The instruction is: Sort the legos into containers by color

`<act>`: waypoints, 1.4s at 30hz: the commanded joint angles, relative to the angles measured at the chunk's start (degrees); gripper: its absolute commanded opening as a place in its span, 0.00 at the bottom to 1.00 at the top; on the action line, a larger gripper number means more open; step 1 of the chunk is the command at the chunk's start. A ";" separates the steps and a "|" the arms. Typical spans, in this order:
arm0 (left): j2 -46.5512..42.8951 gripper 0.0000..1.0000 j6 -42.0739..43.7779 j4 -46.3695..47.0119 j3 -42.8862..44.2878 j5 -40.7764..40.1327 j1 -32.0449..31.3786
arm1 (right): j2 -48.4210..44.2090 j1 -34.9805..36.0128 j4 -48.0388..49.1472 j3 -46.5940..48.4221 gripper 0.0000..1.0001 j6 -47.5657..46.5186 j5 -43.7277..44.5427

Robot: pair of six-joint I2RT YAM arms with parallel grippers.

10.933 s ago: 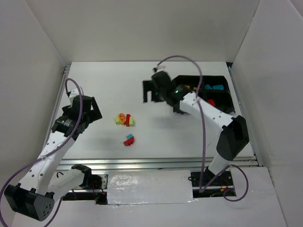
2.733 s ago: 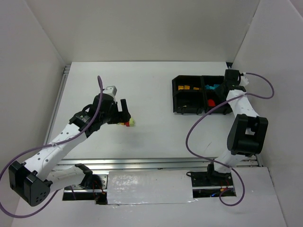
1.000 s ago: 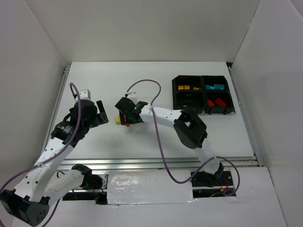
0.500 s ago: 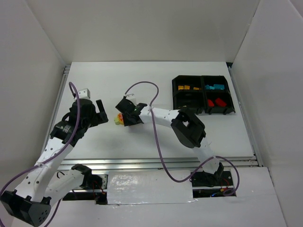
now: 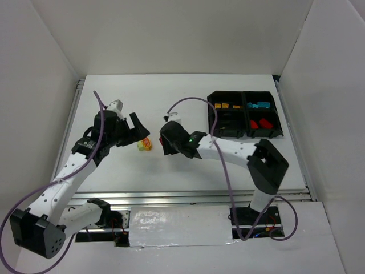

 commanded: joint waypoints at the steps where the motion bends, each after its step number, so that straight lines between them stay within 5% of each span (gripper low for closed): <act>1: 4.93 0.97 -6.41 12.55 -1.20 15.63 0.29 | -10.23 0.08 6.72 -4.89 0.00 0.89 0.42; 7: 11.19 0.96 -13.44 24.33 -2.70 24.45 -0.15 | -17.20 0.52 9.10 -10.00 0.00 3.17 -1.87; 19: 15.23 0.84 -15.20 27.60 -2.17 28.14 -2.43 | -19.05 0.78 11.82 -8.51 0.00 3.53 -2.58; 22: 15.50 0.74 -15.21 27.78 -2.87 28.41 -2.79 | -19.23 0.87 12.70 -8.07 0.00 3.53 -2.67; 29: 15.33 0.12 -14.59 28.21 -2.88 29.90 -2.88 | -19.93 0.87 12.97 -7.46 0.00 4.14 -2.31; 34: 14.71 0.00 -14.07 33.39 -2.79 33.51 -2.88 | -20.46 0.87 14.02 -7.98 0.01 3.88 -4.95; 35: 14.45 0.00 -13.89 33.40 -2.70 33.51 -2.88 | -20.72 0.79 14.46 -8.16 0.08 2.92 -6.08; 36: 14.10 0.00 -13.45 33.23 -2.26 33.07 -2.88 | -21.33 0.70 15.07 -8.42 0.51 2.13 -8.36; 38: 13.13 0.00 -11.26 30.86 -1.39 32.54 -2.79 | -22.21 0.00 14.64 -9.47 0.99 0.90 -8.99; 42: 10.85 0.00 -7.21 27.34 1.26 32.10 -2.18 | -26.77 -5.88 15.69 -12.90 1.00 -0.34 -23.08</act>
